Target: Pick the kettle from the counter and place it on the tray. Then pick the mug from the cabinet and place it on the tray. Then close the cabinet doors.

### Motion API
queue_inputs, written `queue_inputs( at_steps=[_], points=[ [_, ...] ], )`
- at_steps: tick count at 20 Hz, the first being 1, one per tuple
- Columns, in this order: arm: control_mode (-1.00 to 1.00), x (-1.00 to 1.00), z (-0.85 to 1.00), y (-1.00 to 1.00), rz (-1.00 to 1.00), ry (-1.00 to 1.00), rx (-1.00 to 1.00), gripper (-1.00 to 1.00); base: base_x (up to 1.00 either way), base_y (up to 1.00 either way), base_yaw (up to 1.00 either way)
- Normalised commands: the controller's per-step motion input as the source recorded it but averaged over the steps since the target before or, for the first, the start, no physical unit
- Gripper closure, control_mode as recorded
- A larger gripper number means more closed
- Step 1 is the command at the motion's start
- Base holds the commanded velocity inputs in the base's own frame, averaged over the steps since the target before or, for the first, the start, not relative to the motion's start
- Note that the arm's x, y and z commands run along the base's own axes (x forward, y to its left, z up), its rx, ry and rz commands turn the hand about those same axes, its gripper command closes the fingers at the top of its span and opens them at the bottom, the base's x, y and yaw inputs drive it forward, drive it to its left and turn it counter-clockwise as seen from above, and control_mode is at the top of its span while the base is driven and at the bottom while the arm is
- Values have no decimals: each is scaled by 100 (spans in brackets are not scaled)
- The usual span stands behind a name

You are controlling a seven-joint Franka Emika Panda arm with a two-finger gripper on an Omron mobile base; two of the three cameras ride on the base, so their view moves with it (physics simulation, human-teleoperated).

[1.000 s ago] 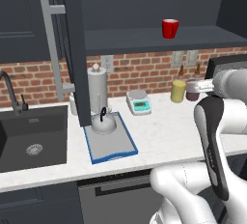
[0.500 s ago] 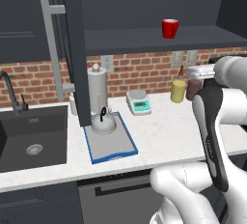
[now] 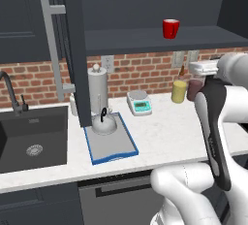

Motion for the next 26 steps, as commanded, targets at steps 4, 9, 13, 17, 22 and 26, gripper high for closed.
queue_inputs(
  at_steps=[4,9,13,17,22,26],
  points=[
    [-100,0,44,8,0,-16,5,-100,0,0,0],
    [-100,15,38,49,0,-9,0,-100,0,0,0],
    [-100,35,9,22,0,0,0,-100,0,0,0],
    [-100,41,4,-1,0,0,0,-100,0,0,0],
    [-100,41,10,-2,-2,0,0,-100,0,0,0],
    [-100,48,5,0,0,0,0,-100,0,0,0]
  ],
)
